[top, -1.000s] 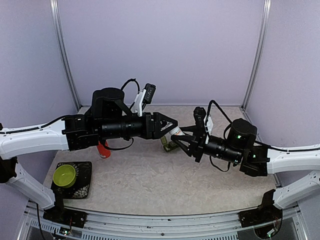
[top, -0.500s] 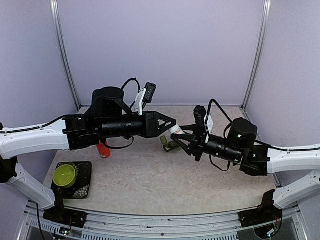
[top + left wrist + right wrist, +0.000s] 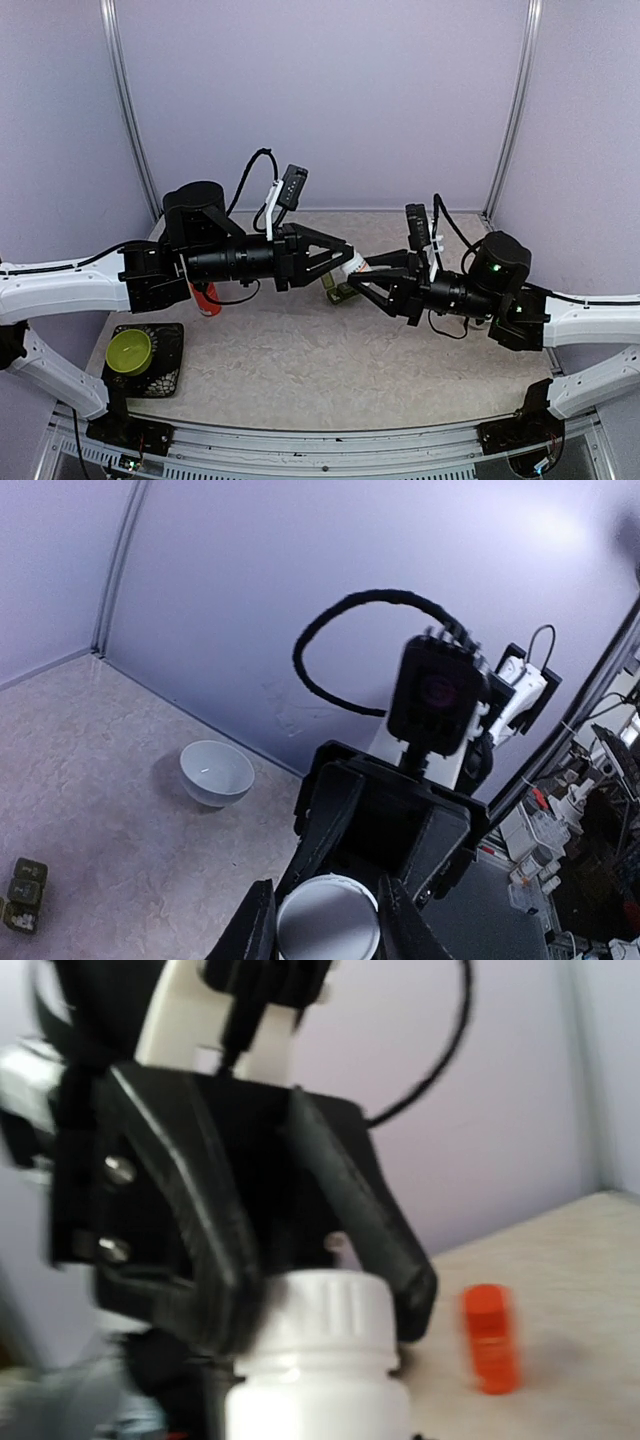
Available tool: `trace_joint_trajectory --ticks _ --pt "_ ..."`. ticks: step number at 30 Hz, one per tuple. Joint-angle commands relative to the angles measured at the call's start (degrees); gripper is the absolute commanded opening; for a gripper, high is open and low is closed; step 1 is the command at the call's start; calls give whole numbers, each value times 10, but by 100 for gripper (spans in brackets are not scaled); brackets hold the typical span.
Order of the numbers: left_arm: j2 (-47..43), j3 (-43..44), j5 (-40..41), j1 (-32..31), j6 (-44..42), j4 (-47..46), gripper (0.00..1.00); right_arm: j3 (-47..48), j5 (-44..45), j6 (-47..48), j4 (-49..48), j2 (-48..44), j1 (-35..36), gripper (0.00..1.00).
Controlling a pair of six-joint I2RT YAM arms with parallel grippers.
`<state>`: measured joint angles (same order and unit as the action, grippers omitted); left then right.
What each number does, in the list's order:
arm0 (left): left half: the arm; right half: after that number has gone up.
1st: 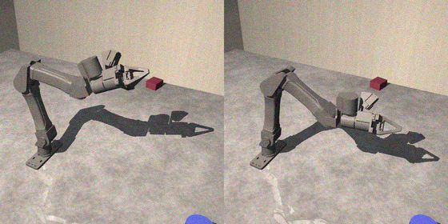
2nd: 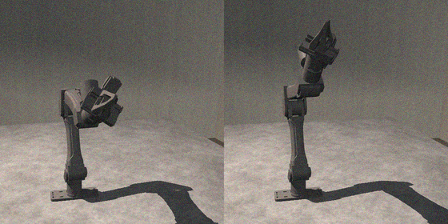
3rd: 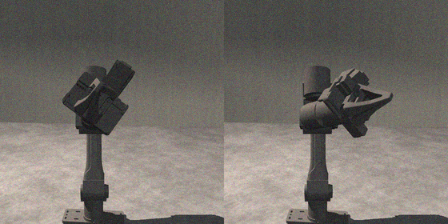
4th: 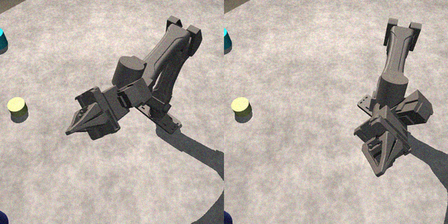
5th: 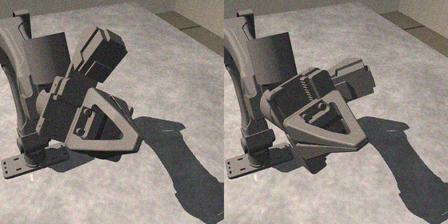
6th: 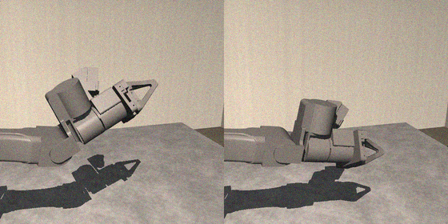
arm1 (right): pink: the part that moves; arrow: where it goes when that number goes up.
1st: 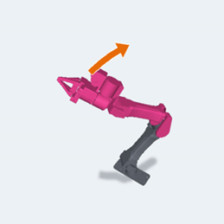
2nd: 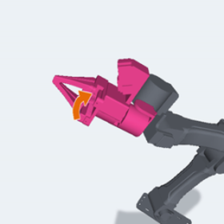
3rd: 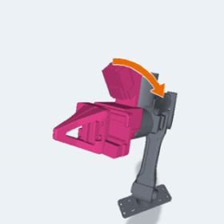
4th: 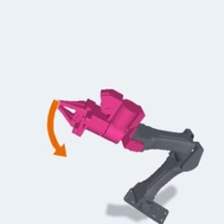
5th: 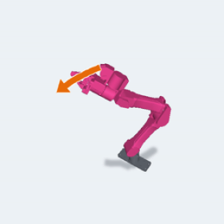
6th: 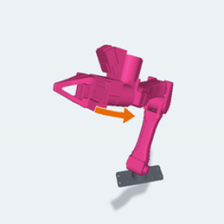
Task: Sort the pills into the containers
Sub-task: Screw the lid of the pill bottle onto the pill bottle.
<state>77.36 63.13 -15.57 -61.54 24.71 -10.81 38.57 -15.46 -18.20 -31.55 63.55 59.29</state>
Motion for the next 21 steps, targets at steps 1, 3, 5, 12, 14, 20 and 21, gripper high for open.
trace_joint_trajectory --ticks 1,3,5,12,14,20,21 --pt "-24 -24 -86 -4 -67 -40 20 -10 -133 -149 -98 -19 -37 0" --pt "-30 -26 -100 -7 -79 -42 23 -14 -171 -195 -136 -14 -49 0" --pt "-35 -27 -106 -9 -87 -42 26 -16 -206 -232 -165 -6 -55 0" --pt "-51 -35 -39 -4 -60 -48 59 -7 -172 -201 -120 -5 -57 0" --pt "-57 -47 -11 -1 -24 -69 78 -6 -135 -166 -90 -11 -55 0" --pt "-55 -65 41 -3 66 -132 99 12 -53 -75 -38 -7 -38 0" --pt "-50 -60 44 -3 74 -131 99 17 -43 -56 -32 -1 -32 0"
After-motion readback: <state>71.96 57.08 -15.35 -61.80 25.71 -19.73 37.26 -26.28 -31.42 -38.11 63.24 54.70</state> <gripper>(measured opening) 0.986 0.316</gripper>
